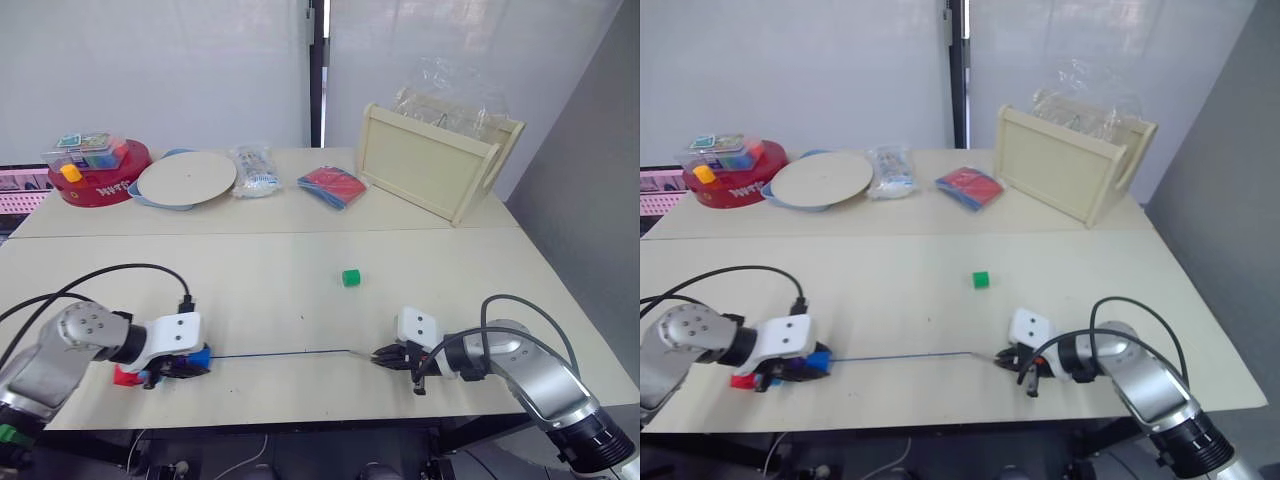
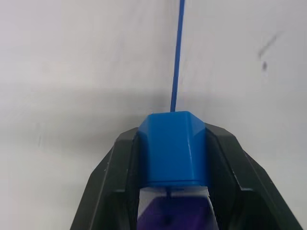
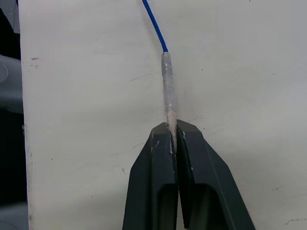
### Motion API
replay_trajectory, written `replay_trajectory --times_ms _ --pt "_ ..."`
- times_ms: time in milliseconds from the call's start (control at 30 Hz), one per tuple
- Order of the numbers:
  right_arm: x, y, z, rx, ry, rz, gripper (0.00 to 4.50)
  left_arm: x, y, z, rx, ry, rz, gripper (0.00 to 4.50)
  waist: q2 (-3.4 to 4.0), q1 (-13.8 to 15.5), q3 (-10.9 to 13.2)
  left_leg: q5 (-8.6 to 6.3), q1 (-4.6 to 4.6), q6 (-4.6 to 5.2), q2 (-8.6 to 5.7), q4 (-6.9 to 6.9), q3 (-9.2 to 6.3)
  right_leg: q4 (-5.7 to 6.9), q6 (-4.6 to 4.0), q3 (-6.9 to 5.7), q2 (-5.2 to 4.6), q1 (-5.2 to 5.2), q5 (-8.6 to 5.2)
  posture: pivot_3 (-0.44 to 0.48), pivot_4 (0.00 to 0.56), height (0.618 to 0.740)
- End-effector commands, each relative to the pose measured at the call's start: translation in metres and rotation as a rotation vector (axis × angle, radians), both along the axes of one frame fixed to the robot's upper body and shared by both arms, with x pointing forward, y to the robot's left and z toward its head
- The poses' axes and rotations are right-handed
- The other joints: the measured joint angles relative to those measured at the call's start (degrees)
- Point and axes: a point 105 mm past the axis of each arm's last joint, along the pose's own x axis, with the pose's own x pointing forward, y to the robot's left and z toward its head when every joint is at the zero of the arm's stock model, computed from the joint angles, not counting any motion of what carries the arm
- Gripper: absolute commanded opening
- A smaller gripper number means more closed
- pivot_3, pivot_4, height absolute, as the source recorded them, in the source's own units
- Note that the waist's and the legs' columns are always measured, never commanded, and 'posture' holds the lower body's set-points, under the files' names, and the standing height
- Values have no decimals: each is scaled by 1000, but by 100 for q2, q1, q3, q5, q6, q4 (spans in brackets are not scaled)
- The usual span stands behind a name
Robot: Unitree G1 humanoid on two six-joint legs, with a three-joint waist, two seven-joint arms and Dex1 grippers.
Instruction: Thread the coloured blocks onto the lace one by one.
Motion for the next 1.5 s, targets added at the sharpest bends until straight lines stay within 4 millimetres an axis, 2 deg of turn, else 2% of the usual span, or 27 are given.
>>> replay_trajectory --times_ms 33,67,167,267,367,433,500,700,900,1000,1333,1367,1500 --pt "0 2 13 8 -43 27 0 -4 17 -5 13 21 69 1837 3 -1 1 0 -1 0 0 0 1 1 0 0 0 0 0 0 150 740" --pt "0 3 13 8 -43 30 0 -3 14 -2 -9 9 67 2400 3 2 1 0 -3 0 0 0 1 1 0 0 0 -2 0 0 150 740" --pt "-1 7 13 10 -38 46 0 2 -4 11 -89 -24 46 3375 2 15 2 0 -16 0 -1 5 0 4 0 -1 0 -13 0 0 150 740" --pt "-2 16 14 15 -33 70 0 12 -44 35 -275 -43 31 4343 -2 83 6 0 -31 0 -4 11 0 5 0 -2 -2 -22 0 0 150 740" --pt "-3 28 15 21 -38 100 0 10 -91 50 -446 7 -33 4343 -21 160 13 0 -71 -1 -4 37 -8 16 0 -12 -2 -49 0 0 150 740" --pt "-1 37 17 23 -43 113 0 2 -124 43 -497 49 -118 4343 -22 155 12 0 -90 -1 -7 48 -7 17 3 -10 -5 -61 2 0 150 740" --pt "0 44 19 28 -47 121 0 1 -145 31 -500 44 -167 4343 -20 145 12 1 -90 -1 -11 48 -6 17 3 -7 -6 -61 2 0 150 740" --pt "2 47 15 -5 -50 138 0 21 -179 6 -487 -28 -213 4343 -23 140 13 3 -91 -2 -10 50 -8 27 2 -7 -2 -71 3 0 150 740" --pt "-1 46 15 -8 -49 140 0 21 -187 1 -501 -25 -240 4343 -23 139 13 2 -97 -2 -12 52 -9 25 2 -7 -4 -73 3 0 150 740" --pt "-3 45 16 -9 -47 142 0 16 -187 2 -510 -8 -258 3540 -23 139 13 3 -97 -2 -13 53 -9 25 2 -7 -5 -72 3 0 150 740" --pt "-4 46 14 -19 -40 148 0 16 -186 7 -527 -1 -245 182 -23 141 13 3 -97 -2 -13 54 -9 26 2 -7 -5 -72 3 0 150 740" --pt "-3 46 14 -19 -40 149 0 16 -186 8 -530 0 -245 27 -23 141 13 3 -97 -2 -13 54 -9 26 2 -7 -5 -72 3 0 150 740" --pt "-3 46 14 -23 -38 151 0 15 -187 8 -536 7 -243 27 -23 139 13 2 -97 -2 -13 55 -9 26 2 -7 -5 -72 3 0 150 740"
